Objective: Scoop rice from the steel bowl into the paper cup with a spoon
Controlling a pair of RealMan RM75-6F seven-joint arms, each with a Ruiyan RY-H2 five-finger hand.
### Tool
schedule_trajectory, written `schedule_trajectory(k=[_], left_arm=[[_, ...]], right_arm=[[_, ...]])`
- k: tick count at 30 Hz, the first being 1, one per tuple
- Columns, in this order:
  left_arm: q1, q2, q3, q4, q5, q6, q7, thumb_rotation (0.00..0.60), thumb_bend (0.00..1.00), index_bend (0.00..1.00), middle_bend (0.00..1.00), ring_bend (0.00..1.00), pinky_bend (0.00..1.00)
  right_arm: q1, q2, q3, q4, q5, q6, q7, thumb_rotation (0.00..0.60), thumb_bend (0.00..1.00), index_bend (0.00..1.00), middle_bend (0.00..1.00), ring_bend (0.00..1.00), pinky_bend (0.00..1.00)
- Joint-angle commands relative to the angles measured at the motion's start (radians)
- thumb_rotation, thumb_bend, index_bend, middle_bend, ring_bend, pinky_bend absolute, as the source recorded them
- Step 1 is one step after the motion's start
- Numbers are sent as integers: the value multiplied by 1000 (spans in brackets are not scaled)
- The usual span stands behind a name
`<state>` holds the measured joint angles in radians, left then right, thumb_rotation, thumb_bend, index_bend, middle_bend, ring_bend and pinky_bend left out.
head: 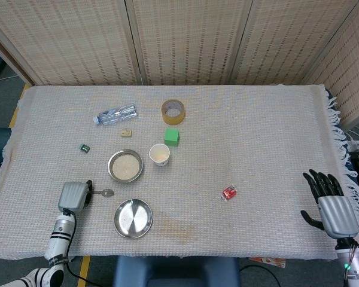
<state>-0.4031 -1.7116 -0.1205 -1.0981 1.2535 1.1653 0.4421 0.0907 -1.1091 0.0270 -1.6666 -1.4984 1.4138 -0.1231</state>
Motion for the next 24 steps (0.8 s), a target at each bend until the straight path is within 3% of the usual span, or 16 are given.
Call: schedule_trajectory(k=[1, 14, 24], left_arm=[[1, 3, 2, -5, 4, 4, -3, 600, 415, 513, 1000, 1000, 1000], [9, 45, -2, -58, 16, 42, 0, 600, 415, 543, 1000, 1000, 1000], [-8, 93, -40, -134, 14, 114, 147, 600, 416, 558, 1000, 1000, 1000]], right_arm=[[0, 0, 0, -1, 0, -1, -1, 600, 154, 0, 0, 0, 0], [2, 2, -4, -3, -4, -4, -2, 600, 153, 0, 0, 0, 0], [0, 3, -12, -9, -22, 3, -5, 600, 153, 0, 0, 0, 0]])
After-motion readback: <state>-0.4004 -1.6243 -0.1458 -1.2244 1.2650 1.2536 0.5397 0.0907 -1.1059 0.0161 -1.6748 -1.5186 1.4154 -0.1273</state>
